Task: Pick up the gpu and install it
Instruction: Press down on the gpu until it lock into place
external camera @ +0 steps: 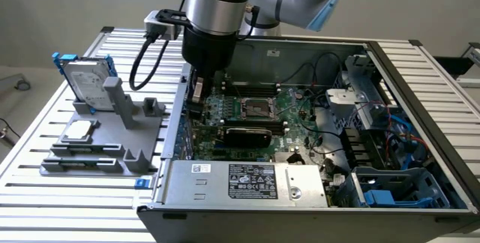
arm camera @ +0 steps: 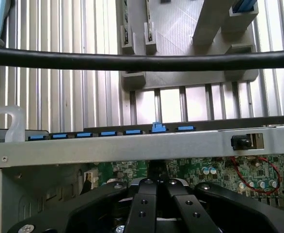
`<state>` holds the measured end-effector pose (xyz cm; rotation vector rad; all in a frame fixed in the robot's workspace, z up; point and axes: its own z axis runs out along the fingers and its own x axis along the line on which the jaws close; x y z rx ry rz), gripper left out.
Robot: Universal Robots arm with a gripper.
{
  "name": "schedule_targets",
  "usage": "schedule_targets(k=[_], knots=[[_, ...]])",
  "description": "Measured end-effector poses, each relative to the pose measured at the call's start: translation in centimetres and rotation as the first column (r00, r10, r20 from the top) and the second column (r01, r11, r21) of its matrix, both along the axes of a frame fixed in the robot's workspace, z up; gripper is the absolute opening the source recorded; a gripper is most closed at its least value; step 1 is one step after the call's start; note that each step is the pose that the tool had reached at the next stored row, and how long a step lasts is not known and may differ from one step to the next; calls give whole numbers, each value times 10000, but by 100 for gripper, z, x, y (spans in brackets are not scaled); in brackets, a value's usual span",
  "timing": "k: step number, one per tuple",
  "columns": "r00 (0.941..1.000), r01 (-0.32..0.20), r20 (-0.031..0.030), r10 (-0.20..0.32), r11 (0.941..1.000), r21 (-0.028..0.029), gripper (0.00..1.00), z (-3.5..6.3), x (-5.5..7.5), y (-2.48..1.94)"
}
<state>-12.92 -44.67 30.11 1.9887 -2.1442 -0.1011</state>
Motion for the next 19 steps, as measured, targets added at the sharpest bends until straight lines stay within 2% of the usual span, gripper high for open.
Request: schedule_targets(k=[3,9,19], knots=[[10000,12,0,-12,10000,-25,11,-10,0,0],[10000,63,11,-63,10000,-41,11,-45,0,0],[9971,755,11,-755,9971,-39,11,-48,0,1]])
